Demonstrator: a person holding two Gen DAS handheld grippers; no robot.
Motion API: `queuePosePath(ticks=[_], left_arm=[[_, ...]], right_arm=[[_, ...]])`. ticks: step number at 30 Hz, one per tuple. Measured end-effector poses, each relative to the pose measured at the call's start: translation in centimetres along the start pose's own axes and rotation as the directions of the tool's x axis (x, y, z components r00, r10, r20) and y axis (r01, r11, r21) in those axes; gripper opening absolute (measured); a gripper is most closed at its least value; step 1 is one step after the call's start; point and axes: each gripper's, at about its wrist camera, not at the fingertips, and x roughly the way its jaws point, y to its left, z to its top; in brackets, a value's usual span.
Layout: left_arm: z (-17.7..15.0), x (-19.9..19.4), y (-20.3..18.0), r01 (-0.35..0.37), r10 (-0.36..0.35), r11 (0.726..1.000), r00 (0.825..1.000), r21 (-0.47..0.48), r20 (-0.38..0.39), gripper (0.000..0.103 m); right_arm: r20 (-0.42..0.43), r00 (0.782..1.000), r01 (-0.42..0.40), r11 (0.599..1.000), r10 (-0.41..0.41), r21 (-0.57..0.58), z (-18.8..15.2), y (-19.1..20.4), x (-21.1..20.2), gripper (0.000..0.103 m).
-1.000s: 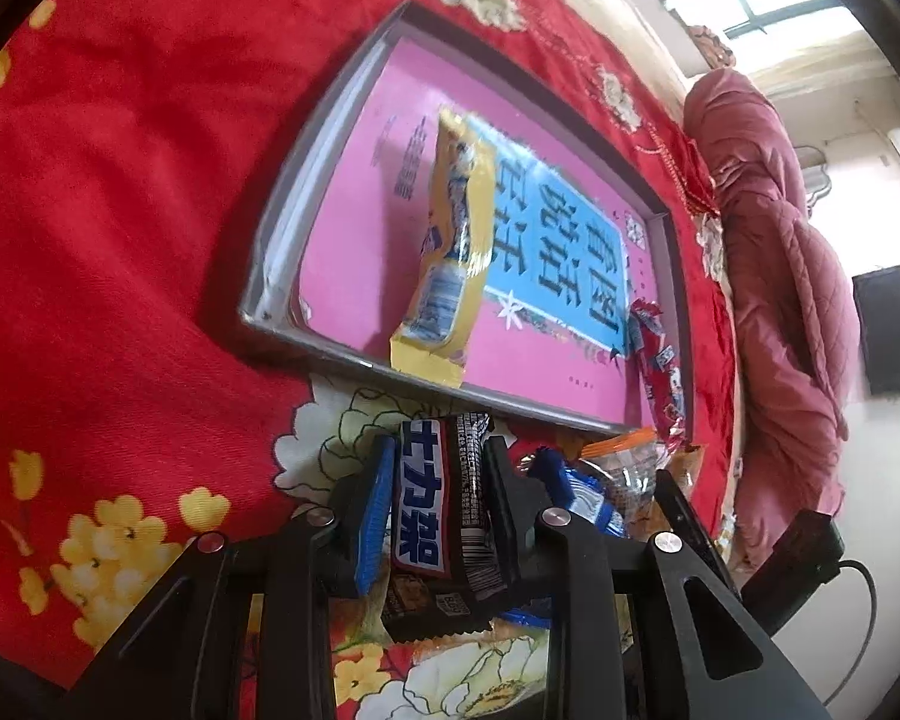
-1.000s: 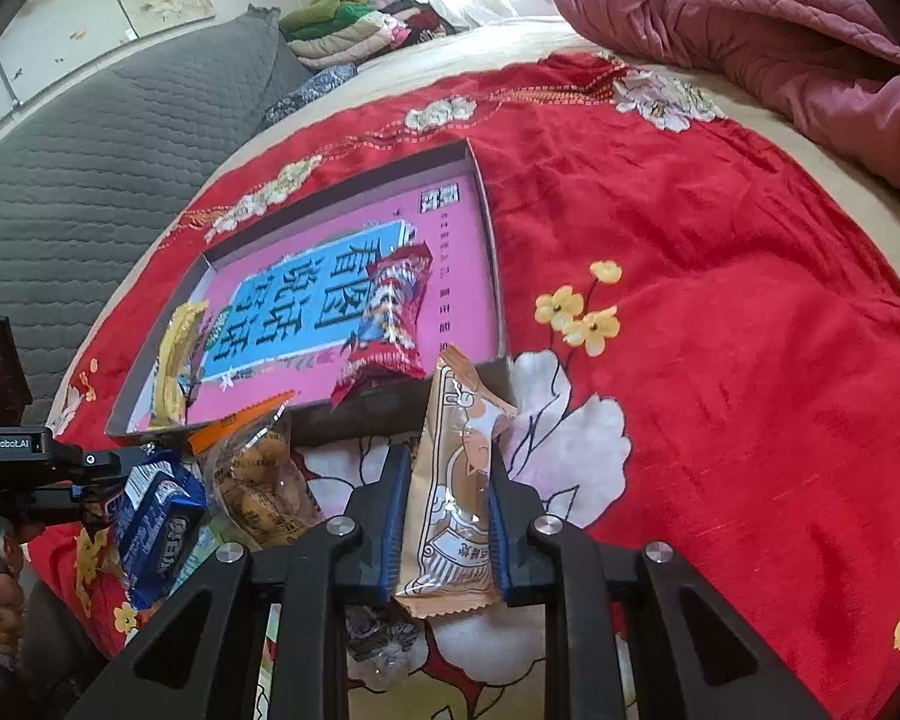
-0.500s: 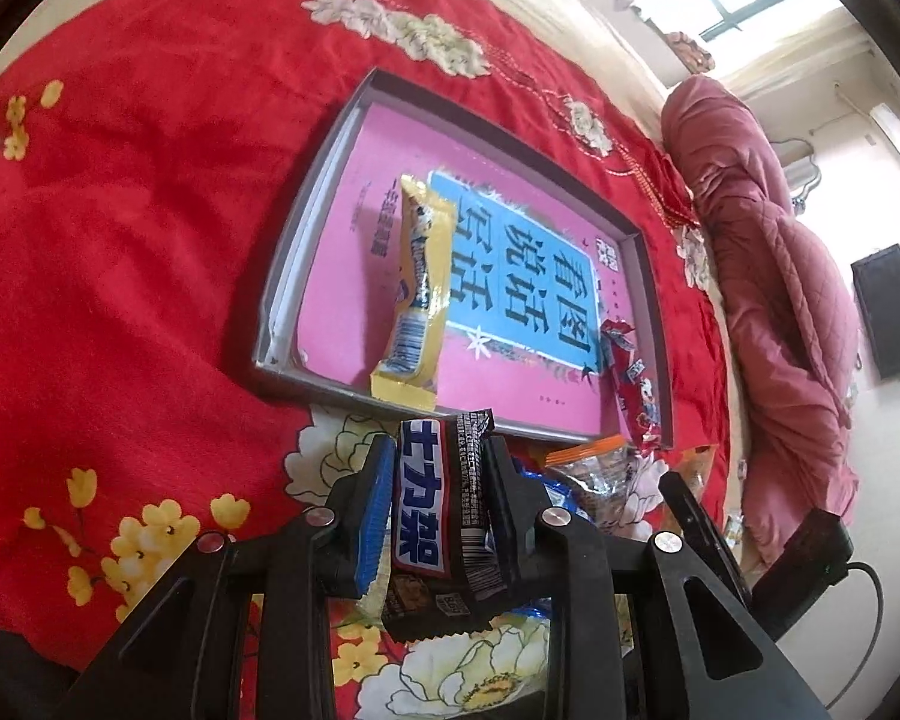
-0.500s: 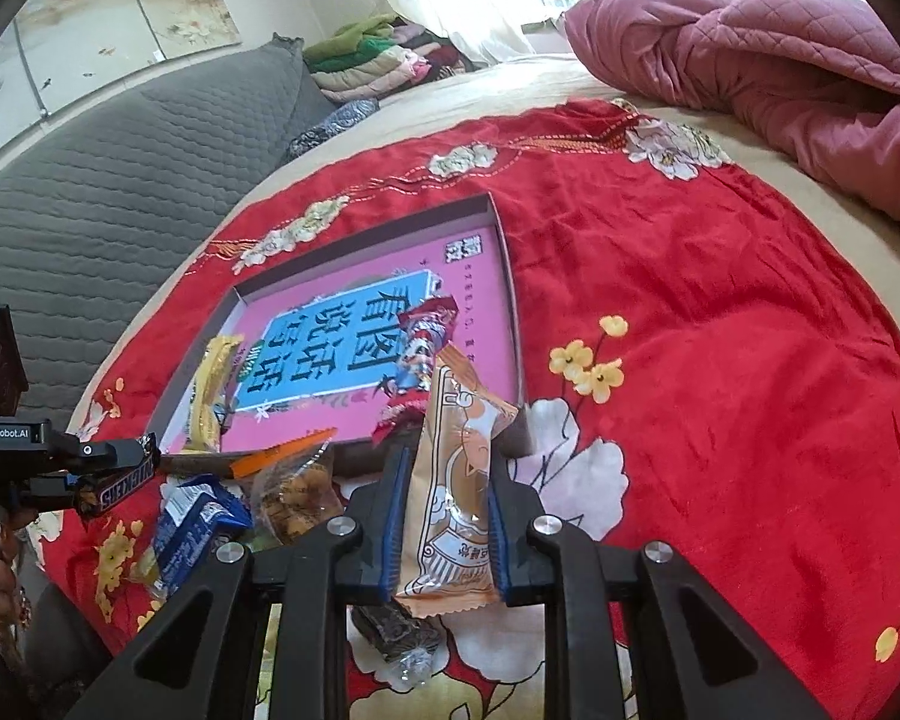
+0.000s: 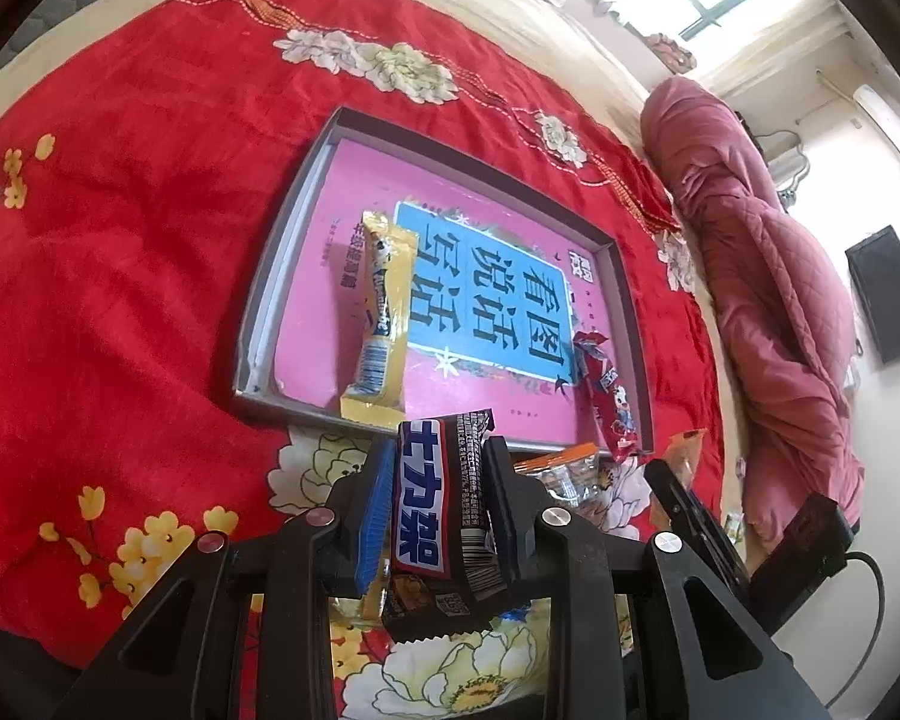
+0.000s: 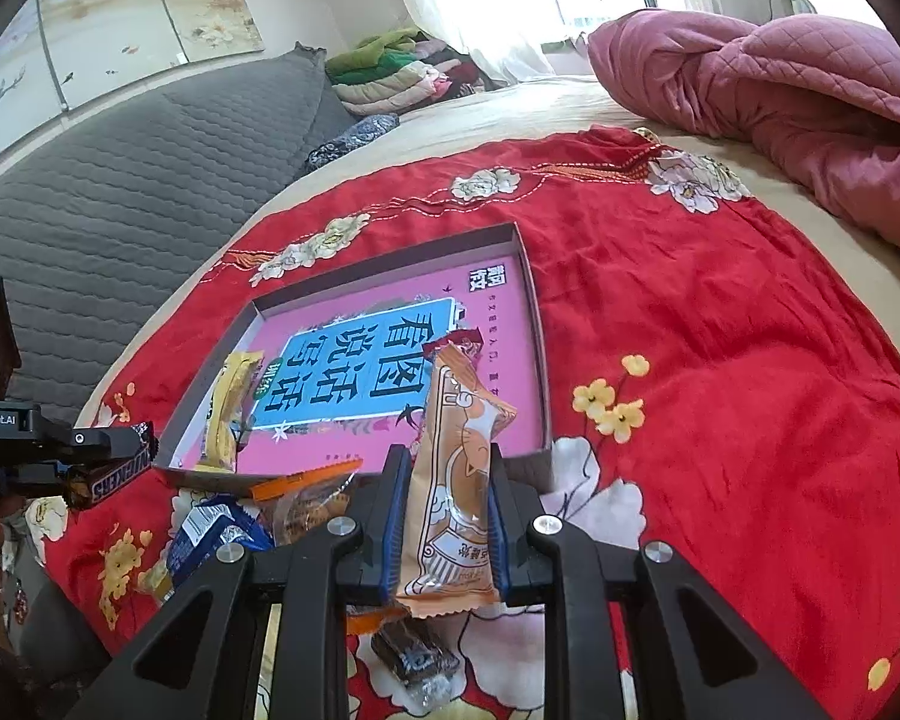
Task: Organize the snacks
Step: 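Lift the Snickers bar toward the tray with the left gripper while the right lifts the tan packet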
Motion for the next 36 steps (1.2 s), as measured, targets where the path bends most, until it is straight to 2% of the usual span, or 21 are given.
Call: queuePosePath(ticks=[17, 36], left_arm=[[0.2, 0.5, -0.7, -0.005, 0.005, 1.000, 1.000, 0.006, -0.005, 0.031], [2.1, 1.0, -2.8, -0.025, 0.023, 0.999, 0.999, 0.038, 0.039, 0.031]], right_arm=[[-0.016, 1.000, 0.013, 0.999, -0.014, -0.035, 1.5, -0.1, 3.7, 0.023], [0.028, 0.999, -0.028, 1.000, 0.029, -0.013, 2.8, -0.1, 3.7, 0.023]])
